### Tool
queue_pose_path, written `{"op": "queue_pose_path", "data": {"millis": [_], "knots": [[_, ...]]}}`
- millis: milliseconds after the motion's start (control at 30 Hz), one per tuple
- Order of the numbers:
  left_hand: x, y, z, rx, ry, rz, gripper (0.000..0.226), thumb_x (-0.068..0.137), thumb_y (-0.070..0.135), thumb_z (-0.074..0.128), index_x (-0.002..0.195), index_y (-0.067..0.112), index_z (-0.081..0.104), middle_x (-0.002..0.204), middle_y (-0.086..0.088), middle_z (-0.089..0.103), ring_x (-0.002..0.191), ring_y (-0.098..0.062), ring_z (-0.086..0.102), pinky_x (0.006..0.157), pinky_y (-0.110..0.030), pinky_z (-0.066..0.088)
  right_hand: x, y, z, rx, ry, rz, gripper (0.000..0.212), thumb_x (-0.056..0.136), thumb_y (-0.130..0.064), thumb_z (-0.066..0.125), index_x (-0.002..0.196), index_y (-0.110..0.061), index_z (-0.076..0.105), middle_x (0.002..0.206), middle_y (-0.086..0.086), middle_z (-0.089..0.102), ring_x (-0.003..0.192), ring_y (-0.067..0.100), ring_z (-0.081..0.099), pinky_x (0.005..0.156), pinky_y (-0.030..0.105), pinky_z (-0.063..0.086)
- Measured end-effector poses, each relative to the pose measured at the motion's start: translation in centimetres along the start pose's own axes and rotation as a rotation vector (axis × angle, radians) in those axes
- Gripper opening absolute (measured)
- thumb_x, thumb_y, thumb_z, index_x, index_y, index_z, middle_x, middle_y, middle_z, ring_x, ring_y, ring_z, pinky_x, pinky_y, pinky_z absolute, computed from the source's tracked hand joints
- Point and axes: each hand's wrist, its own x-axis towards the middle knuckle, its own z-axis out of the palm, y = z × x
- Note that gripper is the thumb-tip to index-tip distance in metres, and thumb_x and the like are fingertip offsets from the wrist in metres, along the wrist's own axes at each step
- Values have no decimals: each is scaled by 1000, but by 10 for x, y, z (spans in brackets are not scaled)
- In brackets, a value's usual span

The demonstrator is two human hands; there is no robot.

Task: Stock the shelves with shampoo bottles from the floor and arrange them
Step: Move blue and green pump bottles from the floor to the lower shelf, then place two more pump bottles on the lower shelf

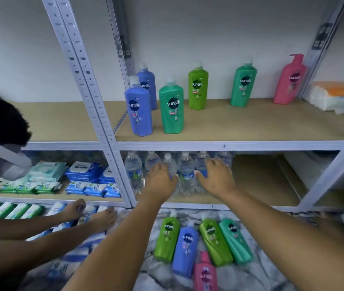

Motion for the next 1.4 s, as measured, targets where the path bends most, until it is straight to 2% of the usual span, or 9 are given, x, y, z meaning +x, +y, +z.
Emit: {"op": "queue_pose_path", "data": {"millis": [100,333,467,700,967,1167,1267,1400], "knots": [[-30,4,20,43,-88,8,59,94,41,47,144,11,32,152,-12,27,139,-31,25,112,-44,26,-38,25,15,-11,-73,70,62,91,-53,45,138,-12,41,141,12,44,134,29,35,109,41,29],[-81,2,95,108,-200,-14,55,93,40,47,139,12,39,145,-12,37,135,-28,32,109,-39,29,-101,76,83,-62,-259,171,60,91,-53,46,135,-12,44,136,12,48,129,29,40,105,39,33],[-86,-14,148,148,-326,-74,59,93,44,46,141,12,36,143,-13,38,133,-30,34,106,-39,33,-102,96,132,-50,-389,223,64,89,-56,46,136,-13,42,136,14,47,128,30,41,105,39,36],[-70,-48,252,121,-505,-233,66,88,47,52,141,13,32,139,-11,41,129,-31,38,101,-42,38,-79,124,223,55,-520,355,70,84,-51,55,140,-14,34,138,14,43,124,34,44,98,39,39],[-53,-71,327,91,-500,-381,86,83,45,61,148,13,14,142,-14,32,130,-33,34,101,-42,37,-53,148,297,90,-506,450,87,76,-55,66,141,-13,27,137,16,40,124,35,42,98,43,40],[-52,-75,357,137,-424,-391,98,79,50,65,150,15,6,143,-14,27,129,-30,30,101,-43,38,-48,152,328,-38,-479,440,103,75,-57,68,148,-10,13,146,17,29,131,35,34,101,46,37],[-51,-81,365,112,-440,-416,105,77,54,65,151,20,-1,141,-15,31,124,-31,38,100,-41,37,-48,157,339,-34,-496,453,109,73,-57,69,150,-13,5,148,19,28,132,36,35,104,45,33],[-54,-92,368,-21,-468,-501,113,72,58,68,151,34,-8,129,-16,41,115,-37,48,94,-39,40,-49,161,347,-44,-468,460,116,69,-59,71,150,-16,1,145,20,31,130,35,36,104,44,31]]}}
